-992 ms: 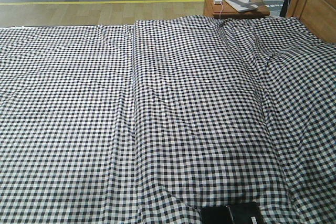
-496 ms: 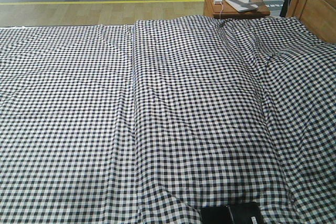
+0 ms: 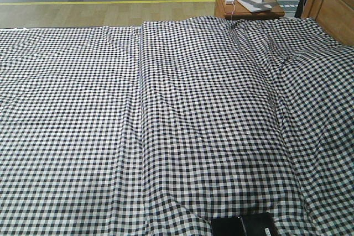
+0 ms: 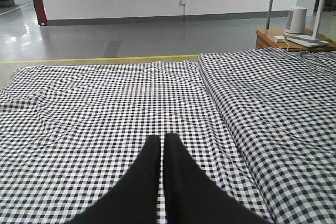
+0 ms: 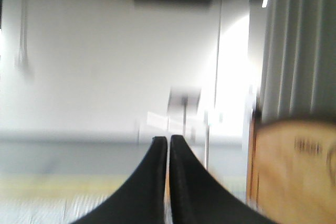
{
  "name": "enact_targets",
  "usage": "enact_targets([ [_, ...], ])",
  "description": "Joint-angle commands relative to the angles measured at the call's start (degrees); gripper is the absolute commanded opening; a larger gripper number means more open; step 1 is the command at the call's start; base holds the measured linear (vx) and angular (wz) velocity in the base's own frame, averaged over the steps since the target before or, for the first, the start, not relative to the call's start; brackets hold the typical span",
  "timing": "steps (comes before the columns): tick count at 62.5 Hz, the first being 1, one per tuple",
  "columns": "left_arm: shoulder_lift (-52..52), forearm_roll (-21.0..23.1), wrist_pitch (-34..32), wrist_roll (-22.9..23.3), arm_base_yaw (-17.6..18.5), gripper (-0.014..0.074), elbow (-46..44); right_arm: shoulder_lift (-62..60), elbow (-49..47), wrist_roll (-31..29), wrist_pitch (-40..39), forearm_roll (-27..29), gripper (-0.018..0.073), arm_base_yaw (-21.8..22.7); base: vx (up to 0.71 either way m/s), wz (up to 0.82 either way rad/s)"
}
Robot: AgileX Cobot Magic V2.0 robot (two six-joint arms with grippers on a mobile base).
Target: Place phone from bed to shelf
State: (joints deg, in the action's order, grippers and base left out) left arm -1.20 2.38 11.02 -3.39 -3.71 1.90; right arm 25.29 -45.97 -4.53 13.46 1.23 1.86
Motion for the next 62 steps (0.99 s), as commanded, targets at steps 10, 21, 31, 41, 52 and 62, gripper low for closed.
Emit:
enact_targets([
  [10, -0.4, 0.5, -4.3, 0.0, 0.1, 0.0001, 0.4, 15.2, -7.7, -0.7, 16.0, 0.0, 0.0051, 0.4, 0.0, 0.0],
  [21, -0.4, 0.5, -4.3, 0.0, 0.1, 0.0001, 0.4, 22.1, -7.7, -0.7, 26.6, 0.0, 0.0141, 0.4, 0.0, 0.0],
  [31, -0.4, 0.5, -4.3, 0.0, 0.1, 0.0001, 0.4, 26.0, -7.7, -0.9, 32.2, 0.0, 0.0335, 0.4, 0.0, 0.0],
  [41, -0.4, 0.5, -4.3, 0.0, 0.1, 0.0001, 0.4, 27.2, -7.7, -0.9, 32.9, 0.0, 0.0592, 0.4, 0.0, 0.0],
  [52, -0.4, 0.5, -4.3, 0.0, 0.1, 0.0001, 0.4, 27.2, -7.7, 0.6, 33.8, -0.5, 0.0728, 0.4, 0.0, 0.0],
  [62, -0.4, 0.5, -4.3, 0.0, 0.1, 0.0001, 0.4, 29.2, -8.6, 3.2, 37.4, -0.6, 0.0707, 0.4, 0.0, 0.0],
])
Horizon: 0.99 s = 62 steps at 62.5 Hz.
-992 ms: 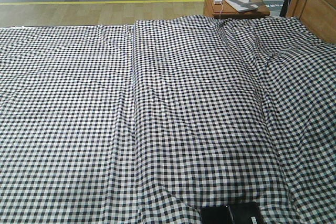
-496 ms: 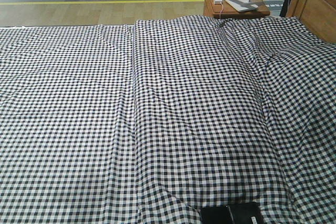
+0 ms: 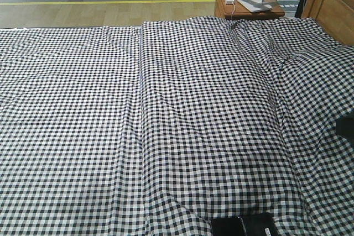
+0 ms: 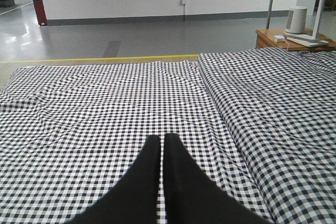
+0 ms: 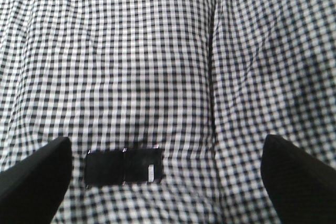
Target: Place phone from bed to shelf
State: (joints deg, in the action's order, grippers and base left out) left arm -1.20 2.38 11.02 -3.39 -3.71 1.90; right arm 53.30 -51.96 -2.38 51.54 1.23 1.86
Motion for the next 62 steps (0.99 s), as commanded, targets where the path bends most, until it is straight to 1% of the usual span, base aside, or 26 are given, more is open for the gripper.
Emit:
enact_targets([
  [1, -0.4, 0.5, -4.3, 0.0, 0.1, 0.0001, 0.4, 1.9, -2.9, 1.2, 0.0, -0.6, 0.0704, 0.5, 0.0, 0.0],
  [8, -0.4, 0.5, -4.3, 0.0, 0.1, 0.0001, 0.4, 6.1, -4.7, 1.6, 3.0, -0.6, 0.0691, 2.3, 0.0, 0.0],
  [13, -0.4, 0.5, -4.3, 0.0, 0.1, 0.0001, 0.4, 10.4, -5.9, 1.6, 5.3, -0.2, 0.0686, 5.1, 0.0, 0.0],
  [17, -0.4, 0.5, -4.3, 0.0, 0.1, 0.0001, 0.4, 13.9, -6.6, 0.5, 7.2, 0.8, 0.0684, 7.7, 0.0, 0.0],
  [21, -0.4, 0.5, -4.3, 0.0, 0.1, 0.0001, 0.4, 18.0, -7.0, -2.6, 8.1, 3.4, 0.068, 10.9, 0.0, 0.0],
  [27, -0.4, 0.5, -4.3, 0.0, 0.1, 0.0001, 0.4, 24.1, -7.5, -7.5, 8.0, 8.9, 0.0675, 15.8, 0.0, 0.0],
  [37, -0.4, 0.5, -4.3, 0.0, 0.1, 0.0001, 0.4, 35.1, -7.6, -14.3, 4.7, 16.6, 0.0666, 22.0, 0.0, 0.0],
  [51, -0.4, 0.5, -4.3, 0.0, 0.1, 0.0001, 0.4, 49.7, -7.6, -23.8, 1.4, 23.4, 0.0657, 26.6, 0.0, 0.0],
  [62, -0.4, 0.5, -4.3, 0.0, 0.1, 0.0001, 0.4, 61.2, -9.1, -32.4, 0.9, 28.7, 0.0652, 27.3, 0.0, 0.0],
])
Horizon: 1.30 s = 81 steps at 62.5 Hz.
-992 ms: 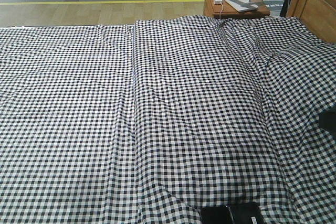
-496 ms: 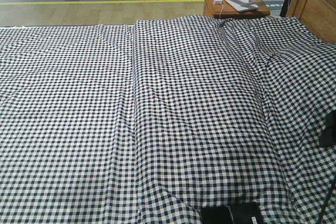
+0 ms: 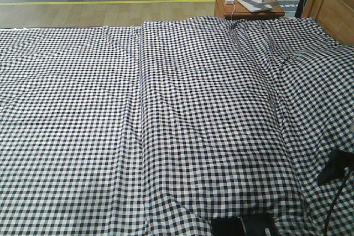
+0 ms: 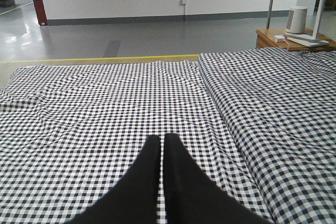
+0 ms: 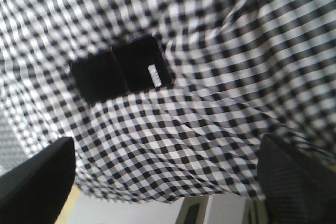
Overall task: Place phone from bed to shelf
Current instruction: 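Move the right gripper down toward the black phone on the sheet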
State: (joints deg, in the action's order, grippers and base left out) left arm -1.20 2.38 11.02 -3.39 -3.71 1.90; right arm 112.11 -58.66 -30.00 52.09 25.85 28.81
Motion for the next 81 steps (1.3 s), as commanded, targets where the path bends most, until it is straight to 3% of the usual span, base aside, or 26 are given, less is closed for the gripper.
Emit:
enact_targets([
  [1, -0.4, 0.5, -4.3, 0.0, 0.1, 0.0001, 0.4, 3.2, -2.7, -5.3, 0.5, 4.6, 0.0652, 0.4, 0.0, 0.0],
  [13, -0.4, 0.5, -4.3, 0.0, 0.1, 0.0001, 0.4, 15.1, -8.9, -14.1, 4.3, 13.0, 0.0647, 0.4, 0.0, 0.0],
  [42, -0.4, 0.5, -4.3, 0.0, 0.1, 0.0001, 0.4, 36.3, -19.6, -27.0, 14.2, 24.8, 0.0636, 0.2, 0.0, 0.0],
  [58, -0.4, 0.5, -4.3, 0.0, 0.1, 0.0001, 0.4, 42.9, -21.9, -32.1, 16.6, 26.0, 0.0627, 0.2, 0.0, 0.0],
  [81, -0.4, 0.5, -4.3, 0.0, 0.1, 0.0001, 0.4, 48.9, -25.5, -34.0, 18.9, 26.6, 0.061, 0.2, 0.0, 0.0],
])
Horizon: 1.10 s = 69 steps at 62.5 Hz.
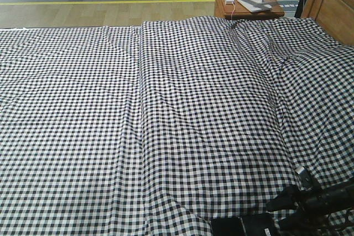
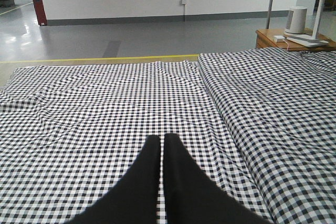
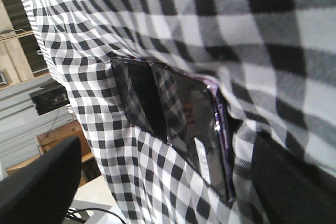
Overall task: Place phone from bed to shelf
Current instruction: 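Move the right gripper down toward the black phone on the sheet, then close the right gripper on the black phone's edge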
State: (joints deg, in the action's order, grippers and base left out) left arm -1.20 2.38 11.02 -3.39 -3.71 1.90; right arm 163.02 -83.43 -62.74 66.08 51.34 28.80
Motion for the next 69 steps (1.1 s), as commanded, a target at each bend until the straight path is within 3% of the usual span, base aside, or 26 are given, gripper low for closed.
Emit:
enact_targets([
  [1, -0.4, 0.5, -4.3, 0.0, 0.1, 0.0001, 0.4, -1.8, -0.8, -1.4, 4.9, 1.4, 0.0609, 0.2, 0.0, 0.0],
  [15, -0.4, 0.5, -4.3, 0.0, 0.1, 0.0001, 0.4, 0.2, -0.6, -3.3, 7.8, 4.7, 0.06, 0.2, 0.0, 0.0],
  [46, -0.4, 0.5, -4.3, 0.0, 0.1, 0.0001, 0.4, 0.2, -0.4, -1.4, 7.8, 4.5, 0.0594, 0.0, 0.0, 0.0],
  [69, -0.4, 0.5, -4.3, 0.0, 0.1, 0.0001, 0.4, 0.2, -0.4, -1.6, 7.8, 3.8, 0.0594, -7.9, 0.0, 0.0],
])
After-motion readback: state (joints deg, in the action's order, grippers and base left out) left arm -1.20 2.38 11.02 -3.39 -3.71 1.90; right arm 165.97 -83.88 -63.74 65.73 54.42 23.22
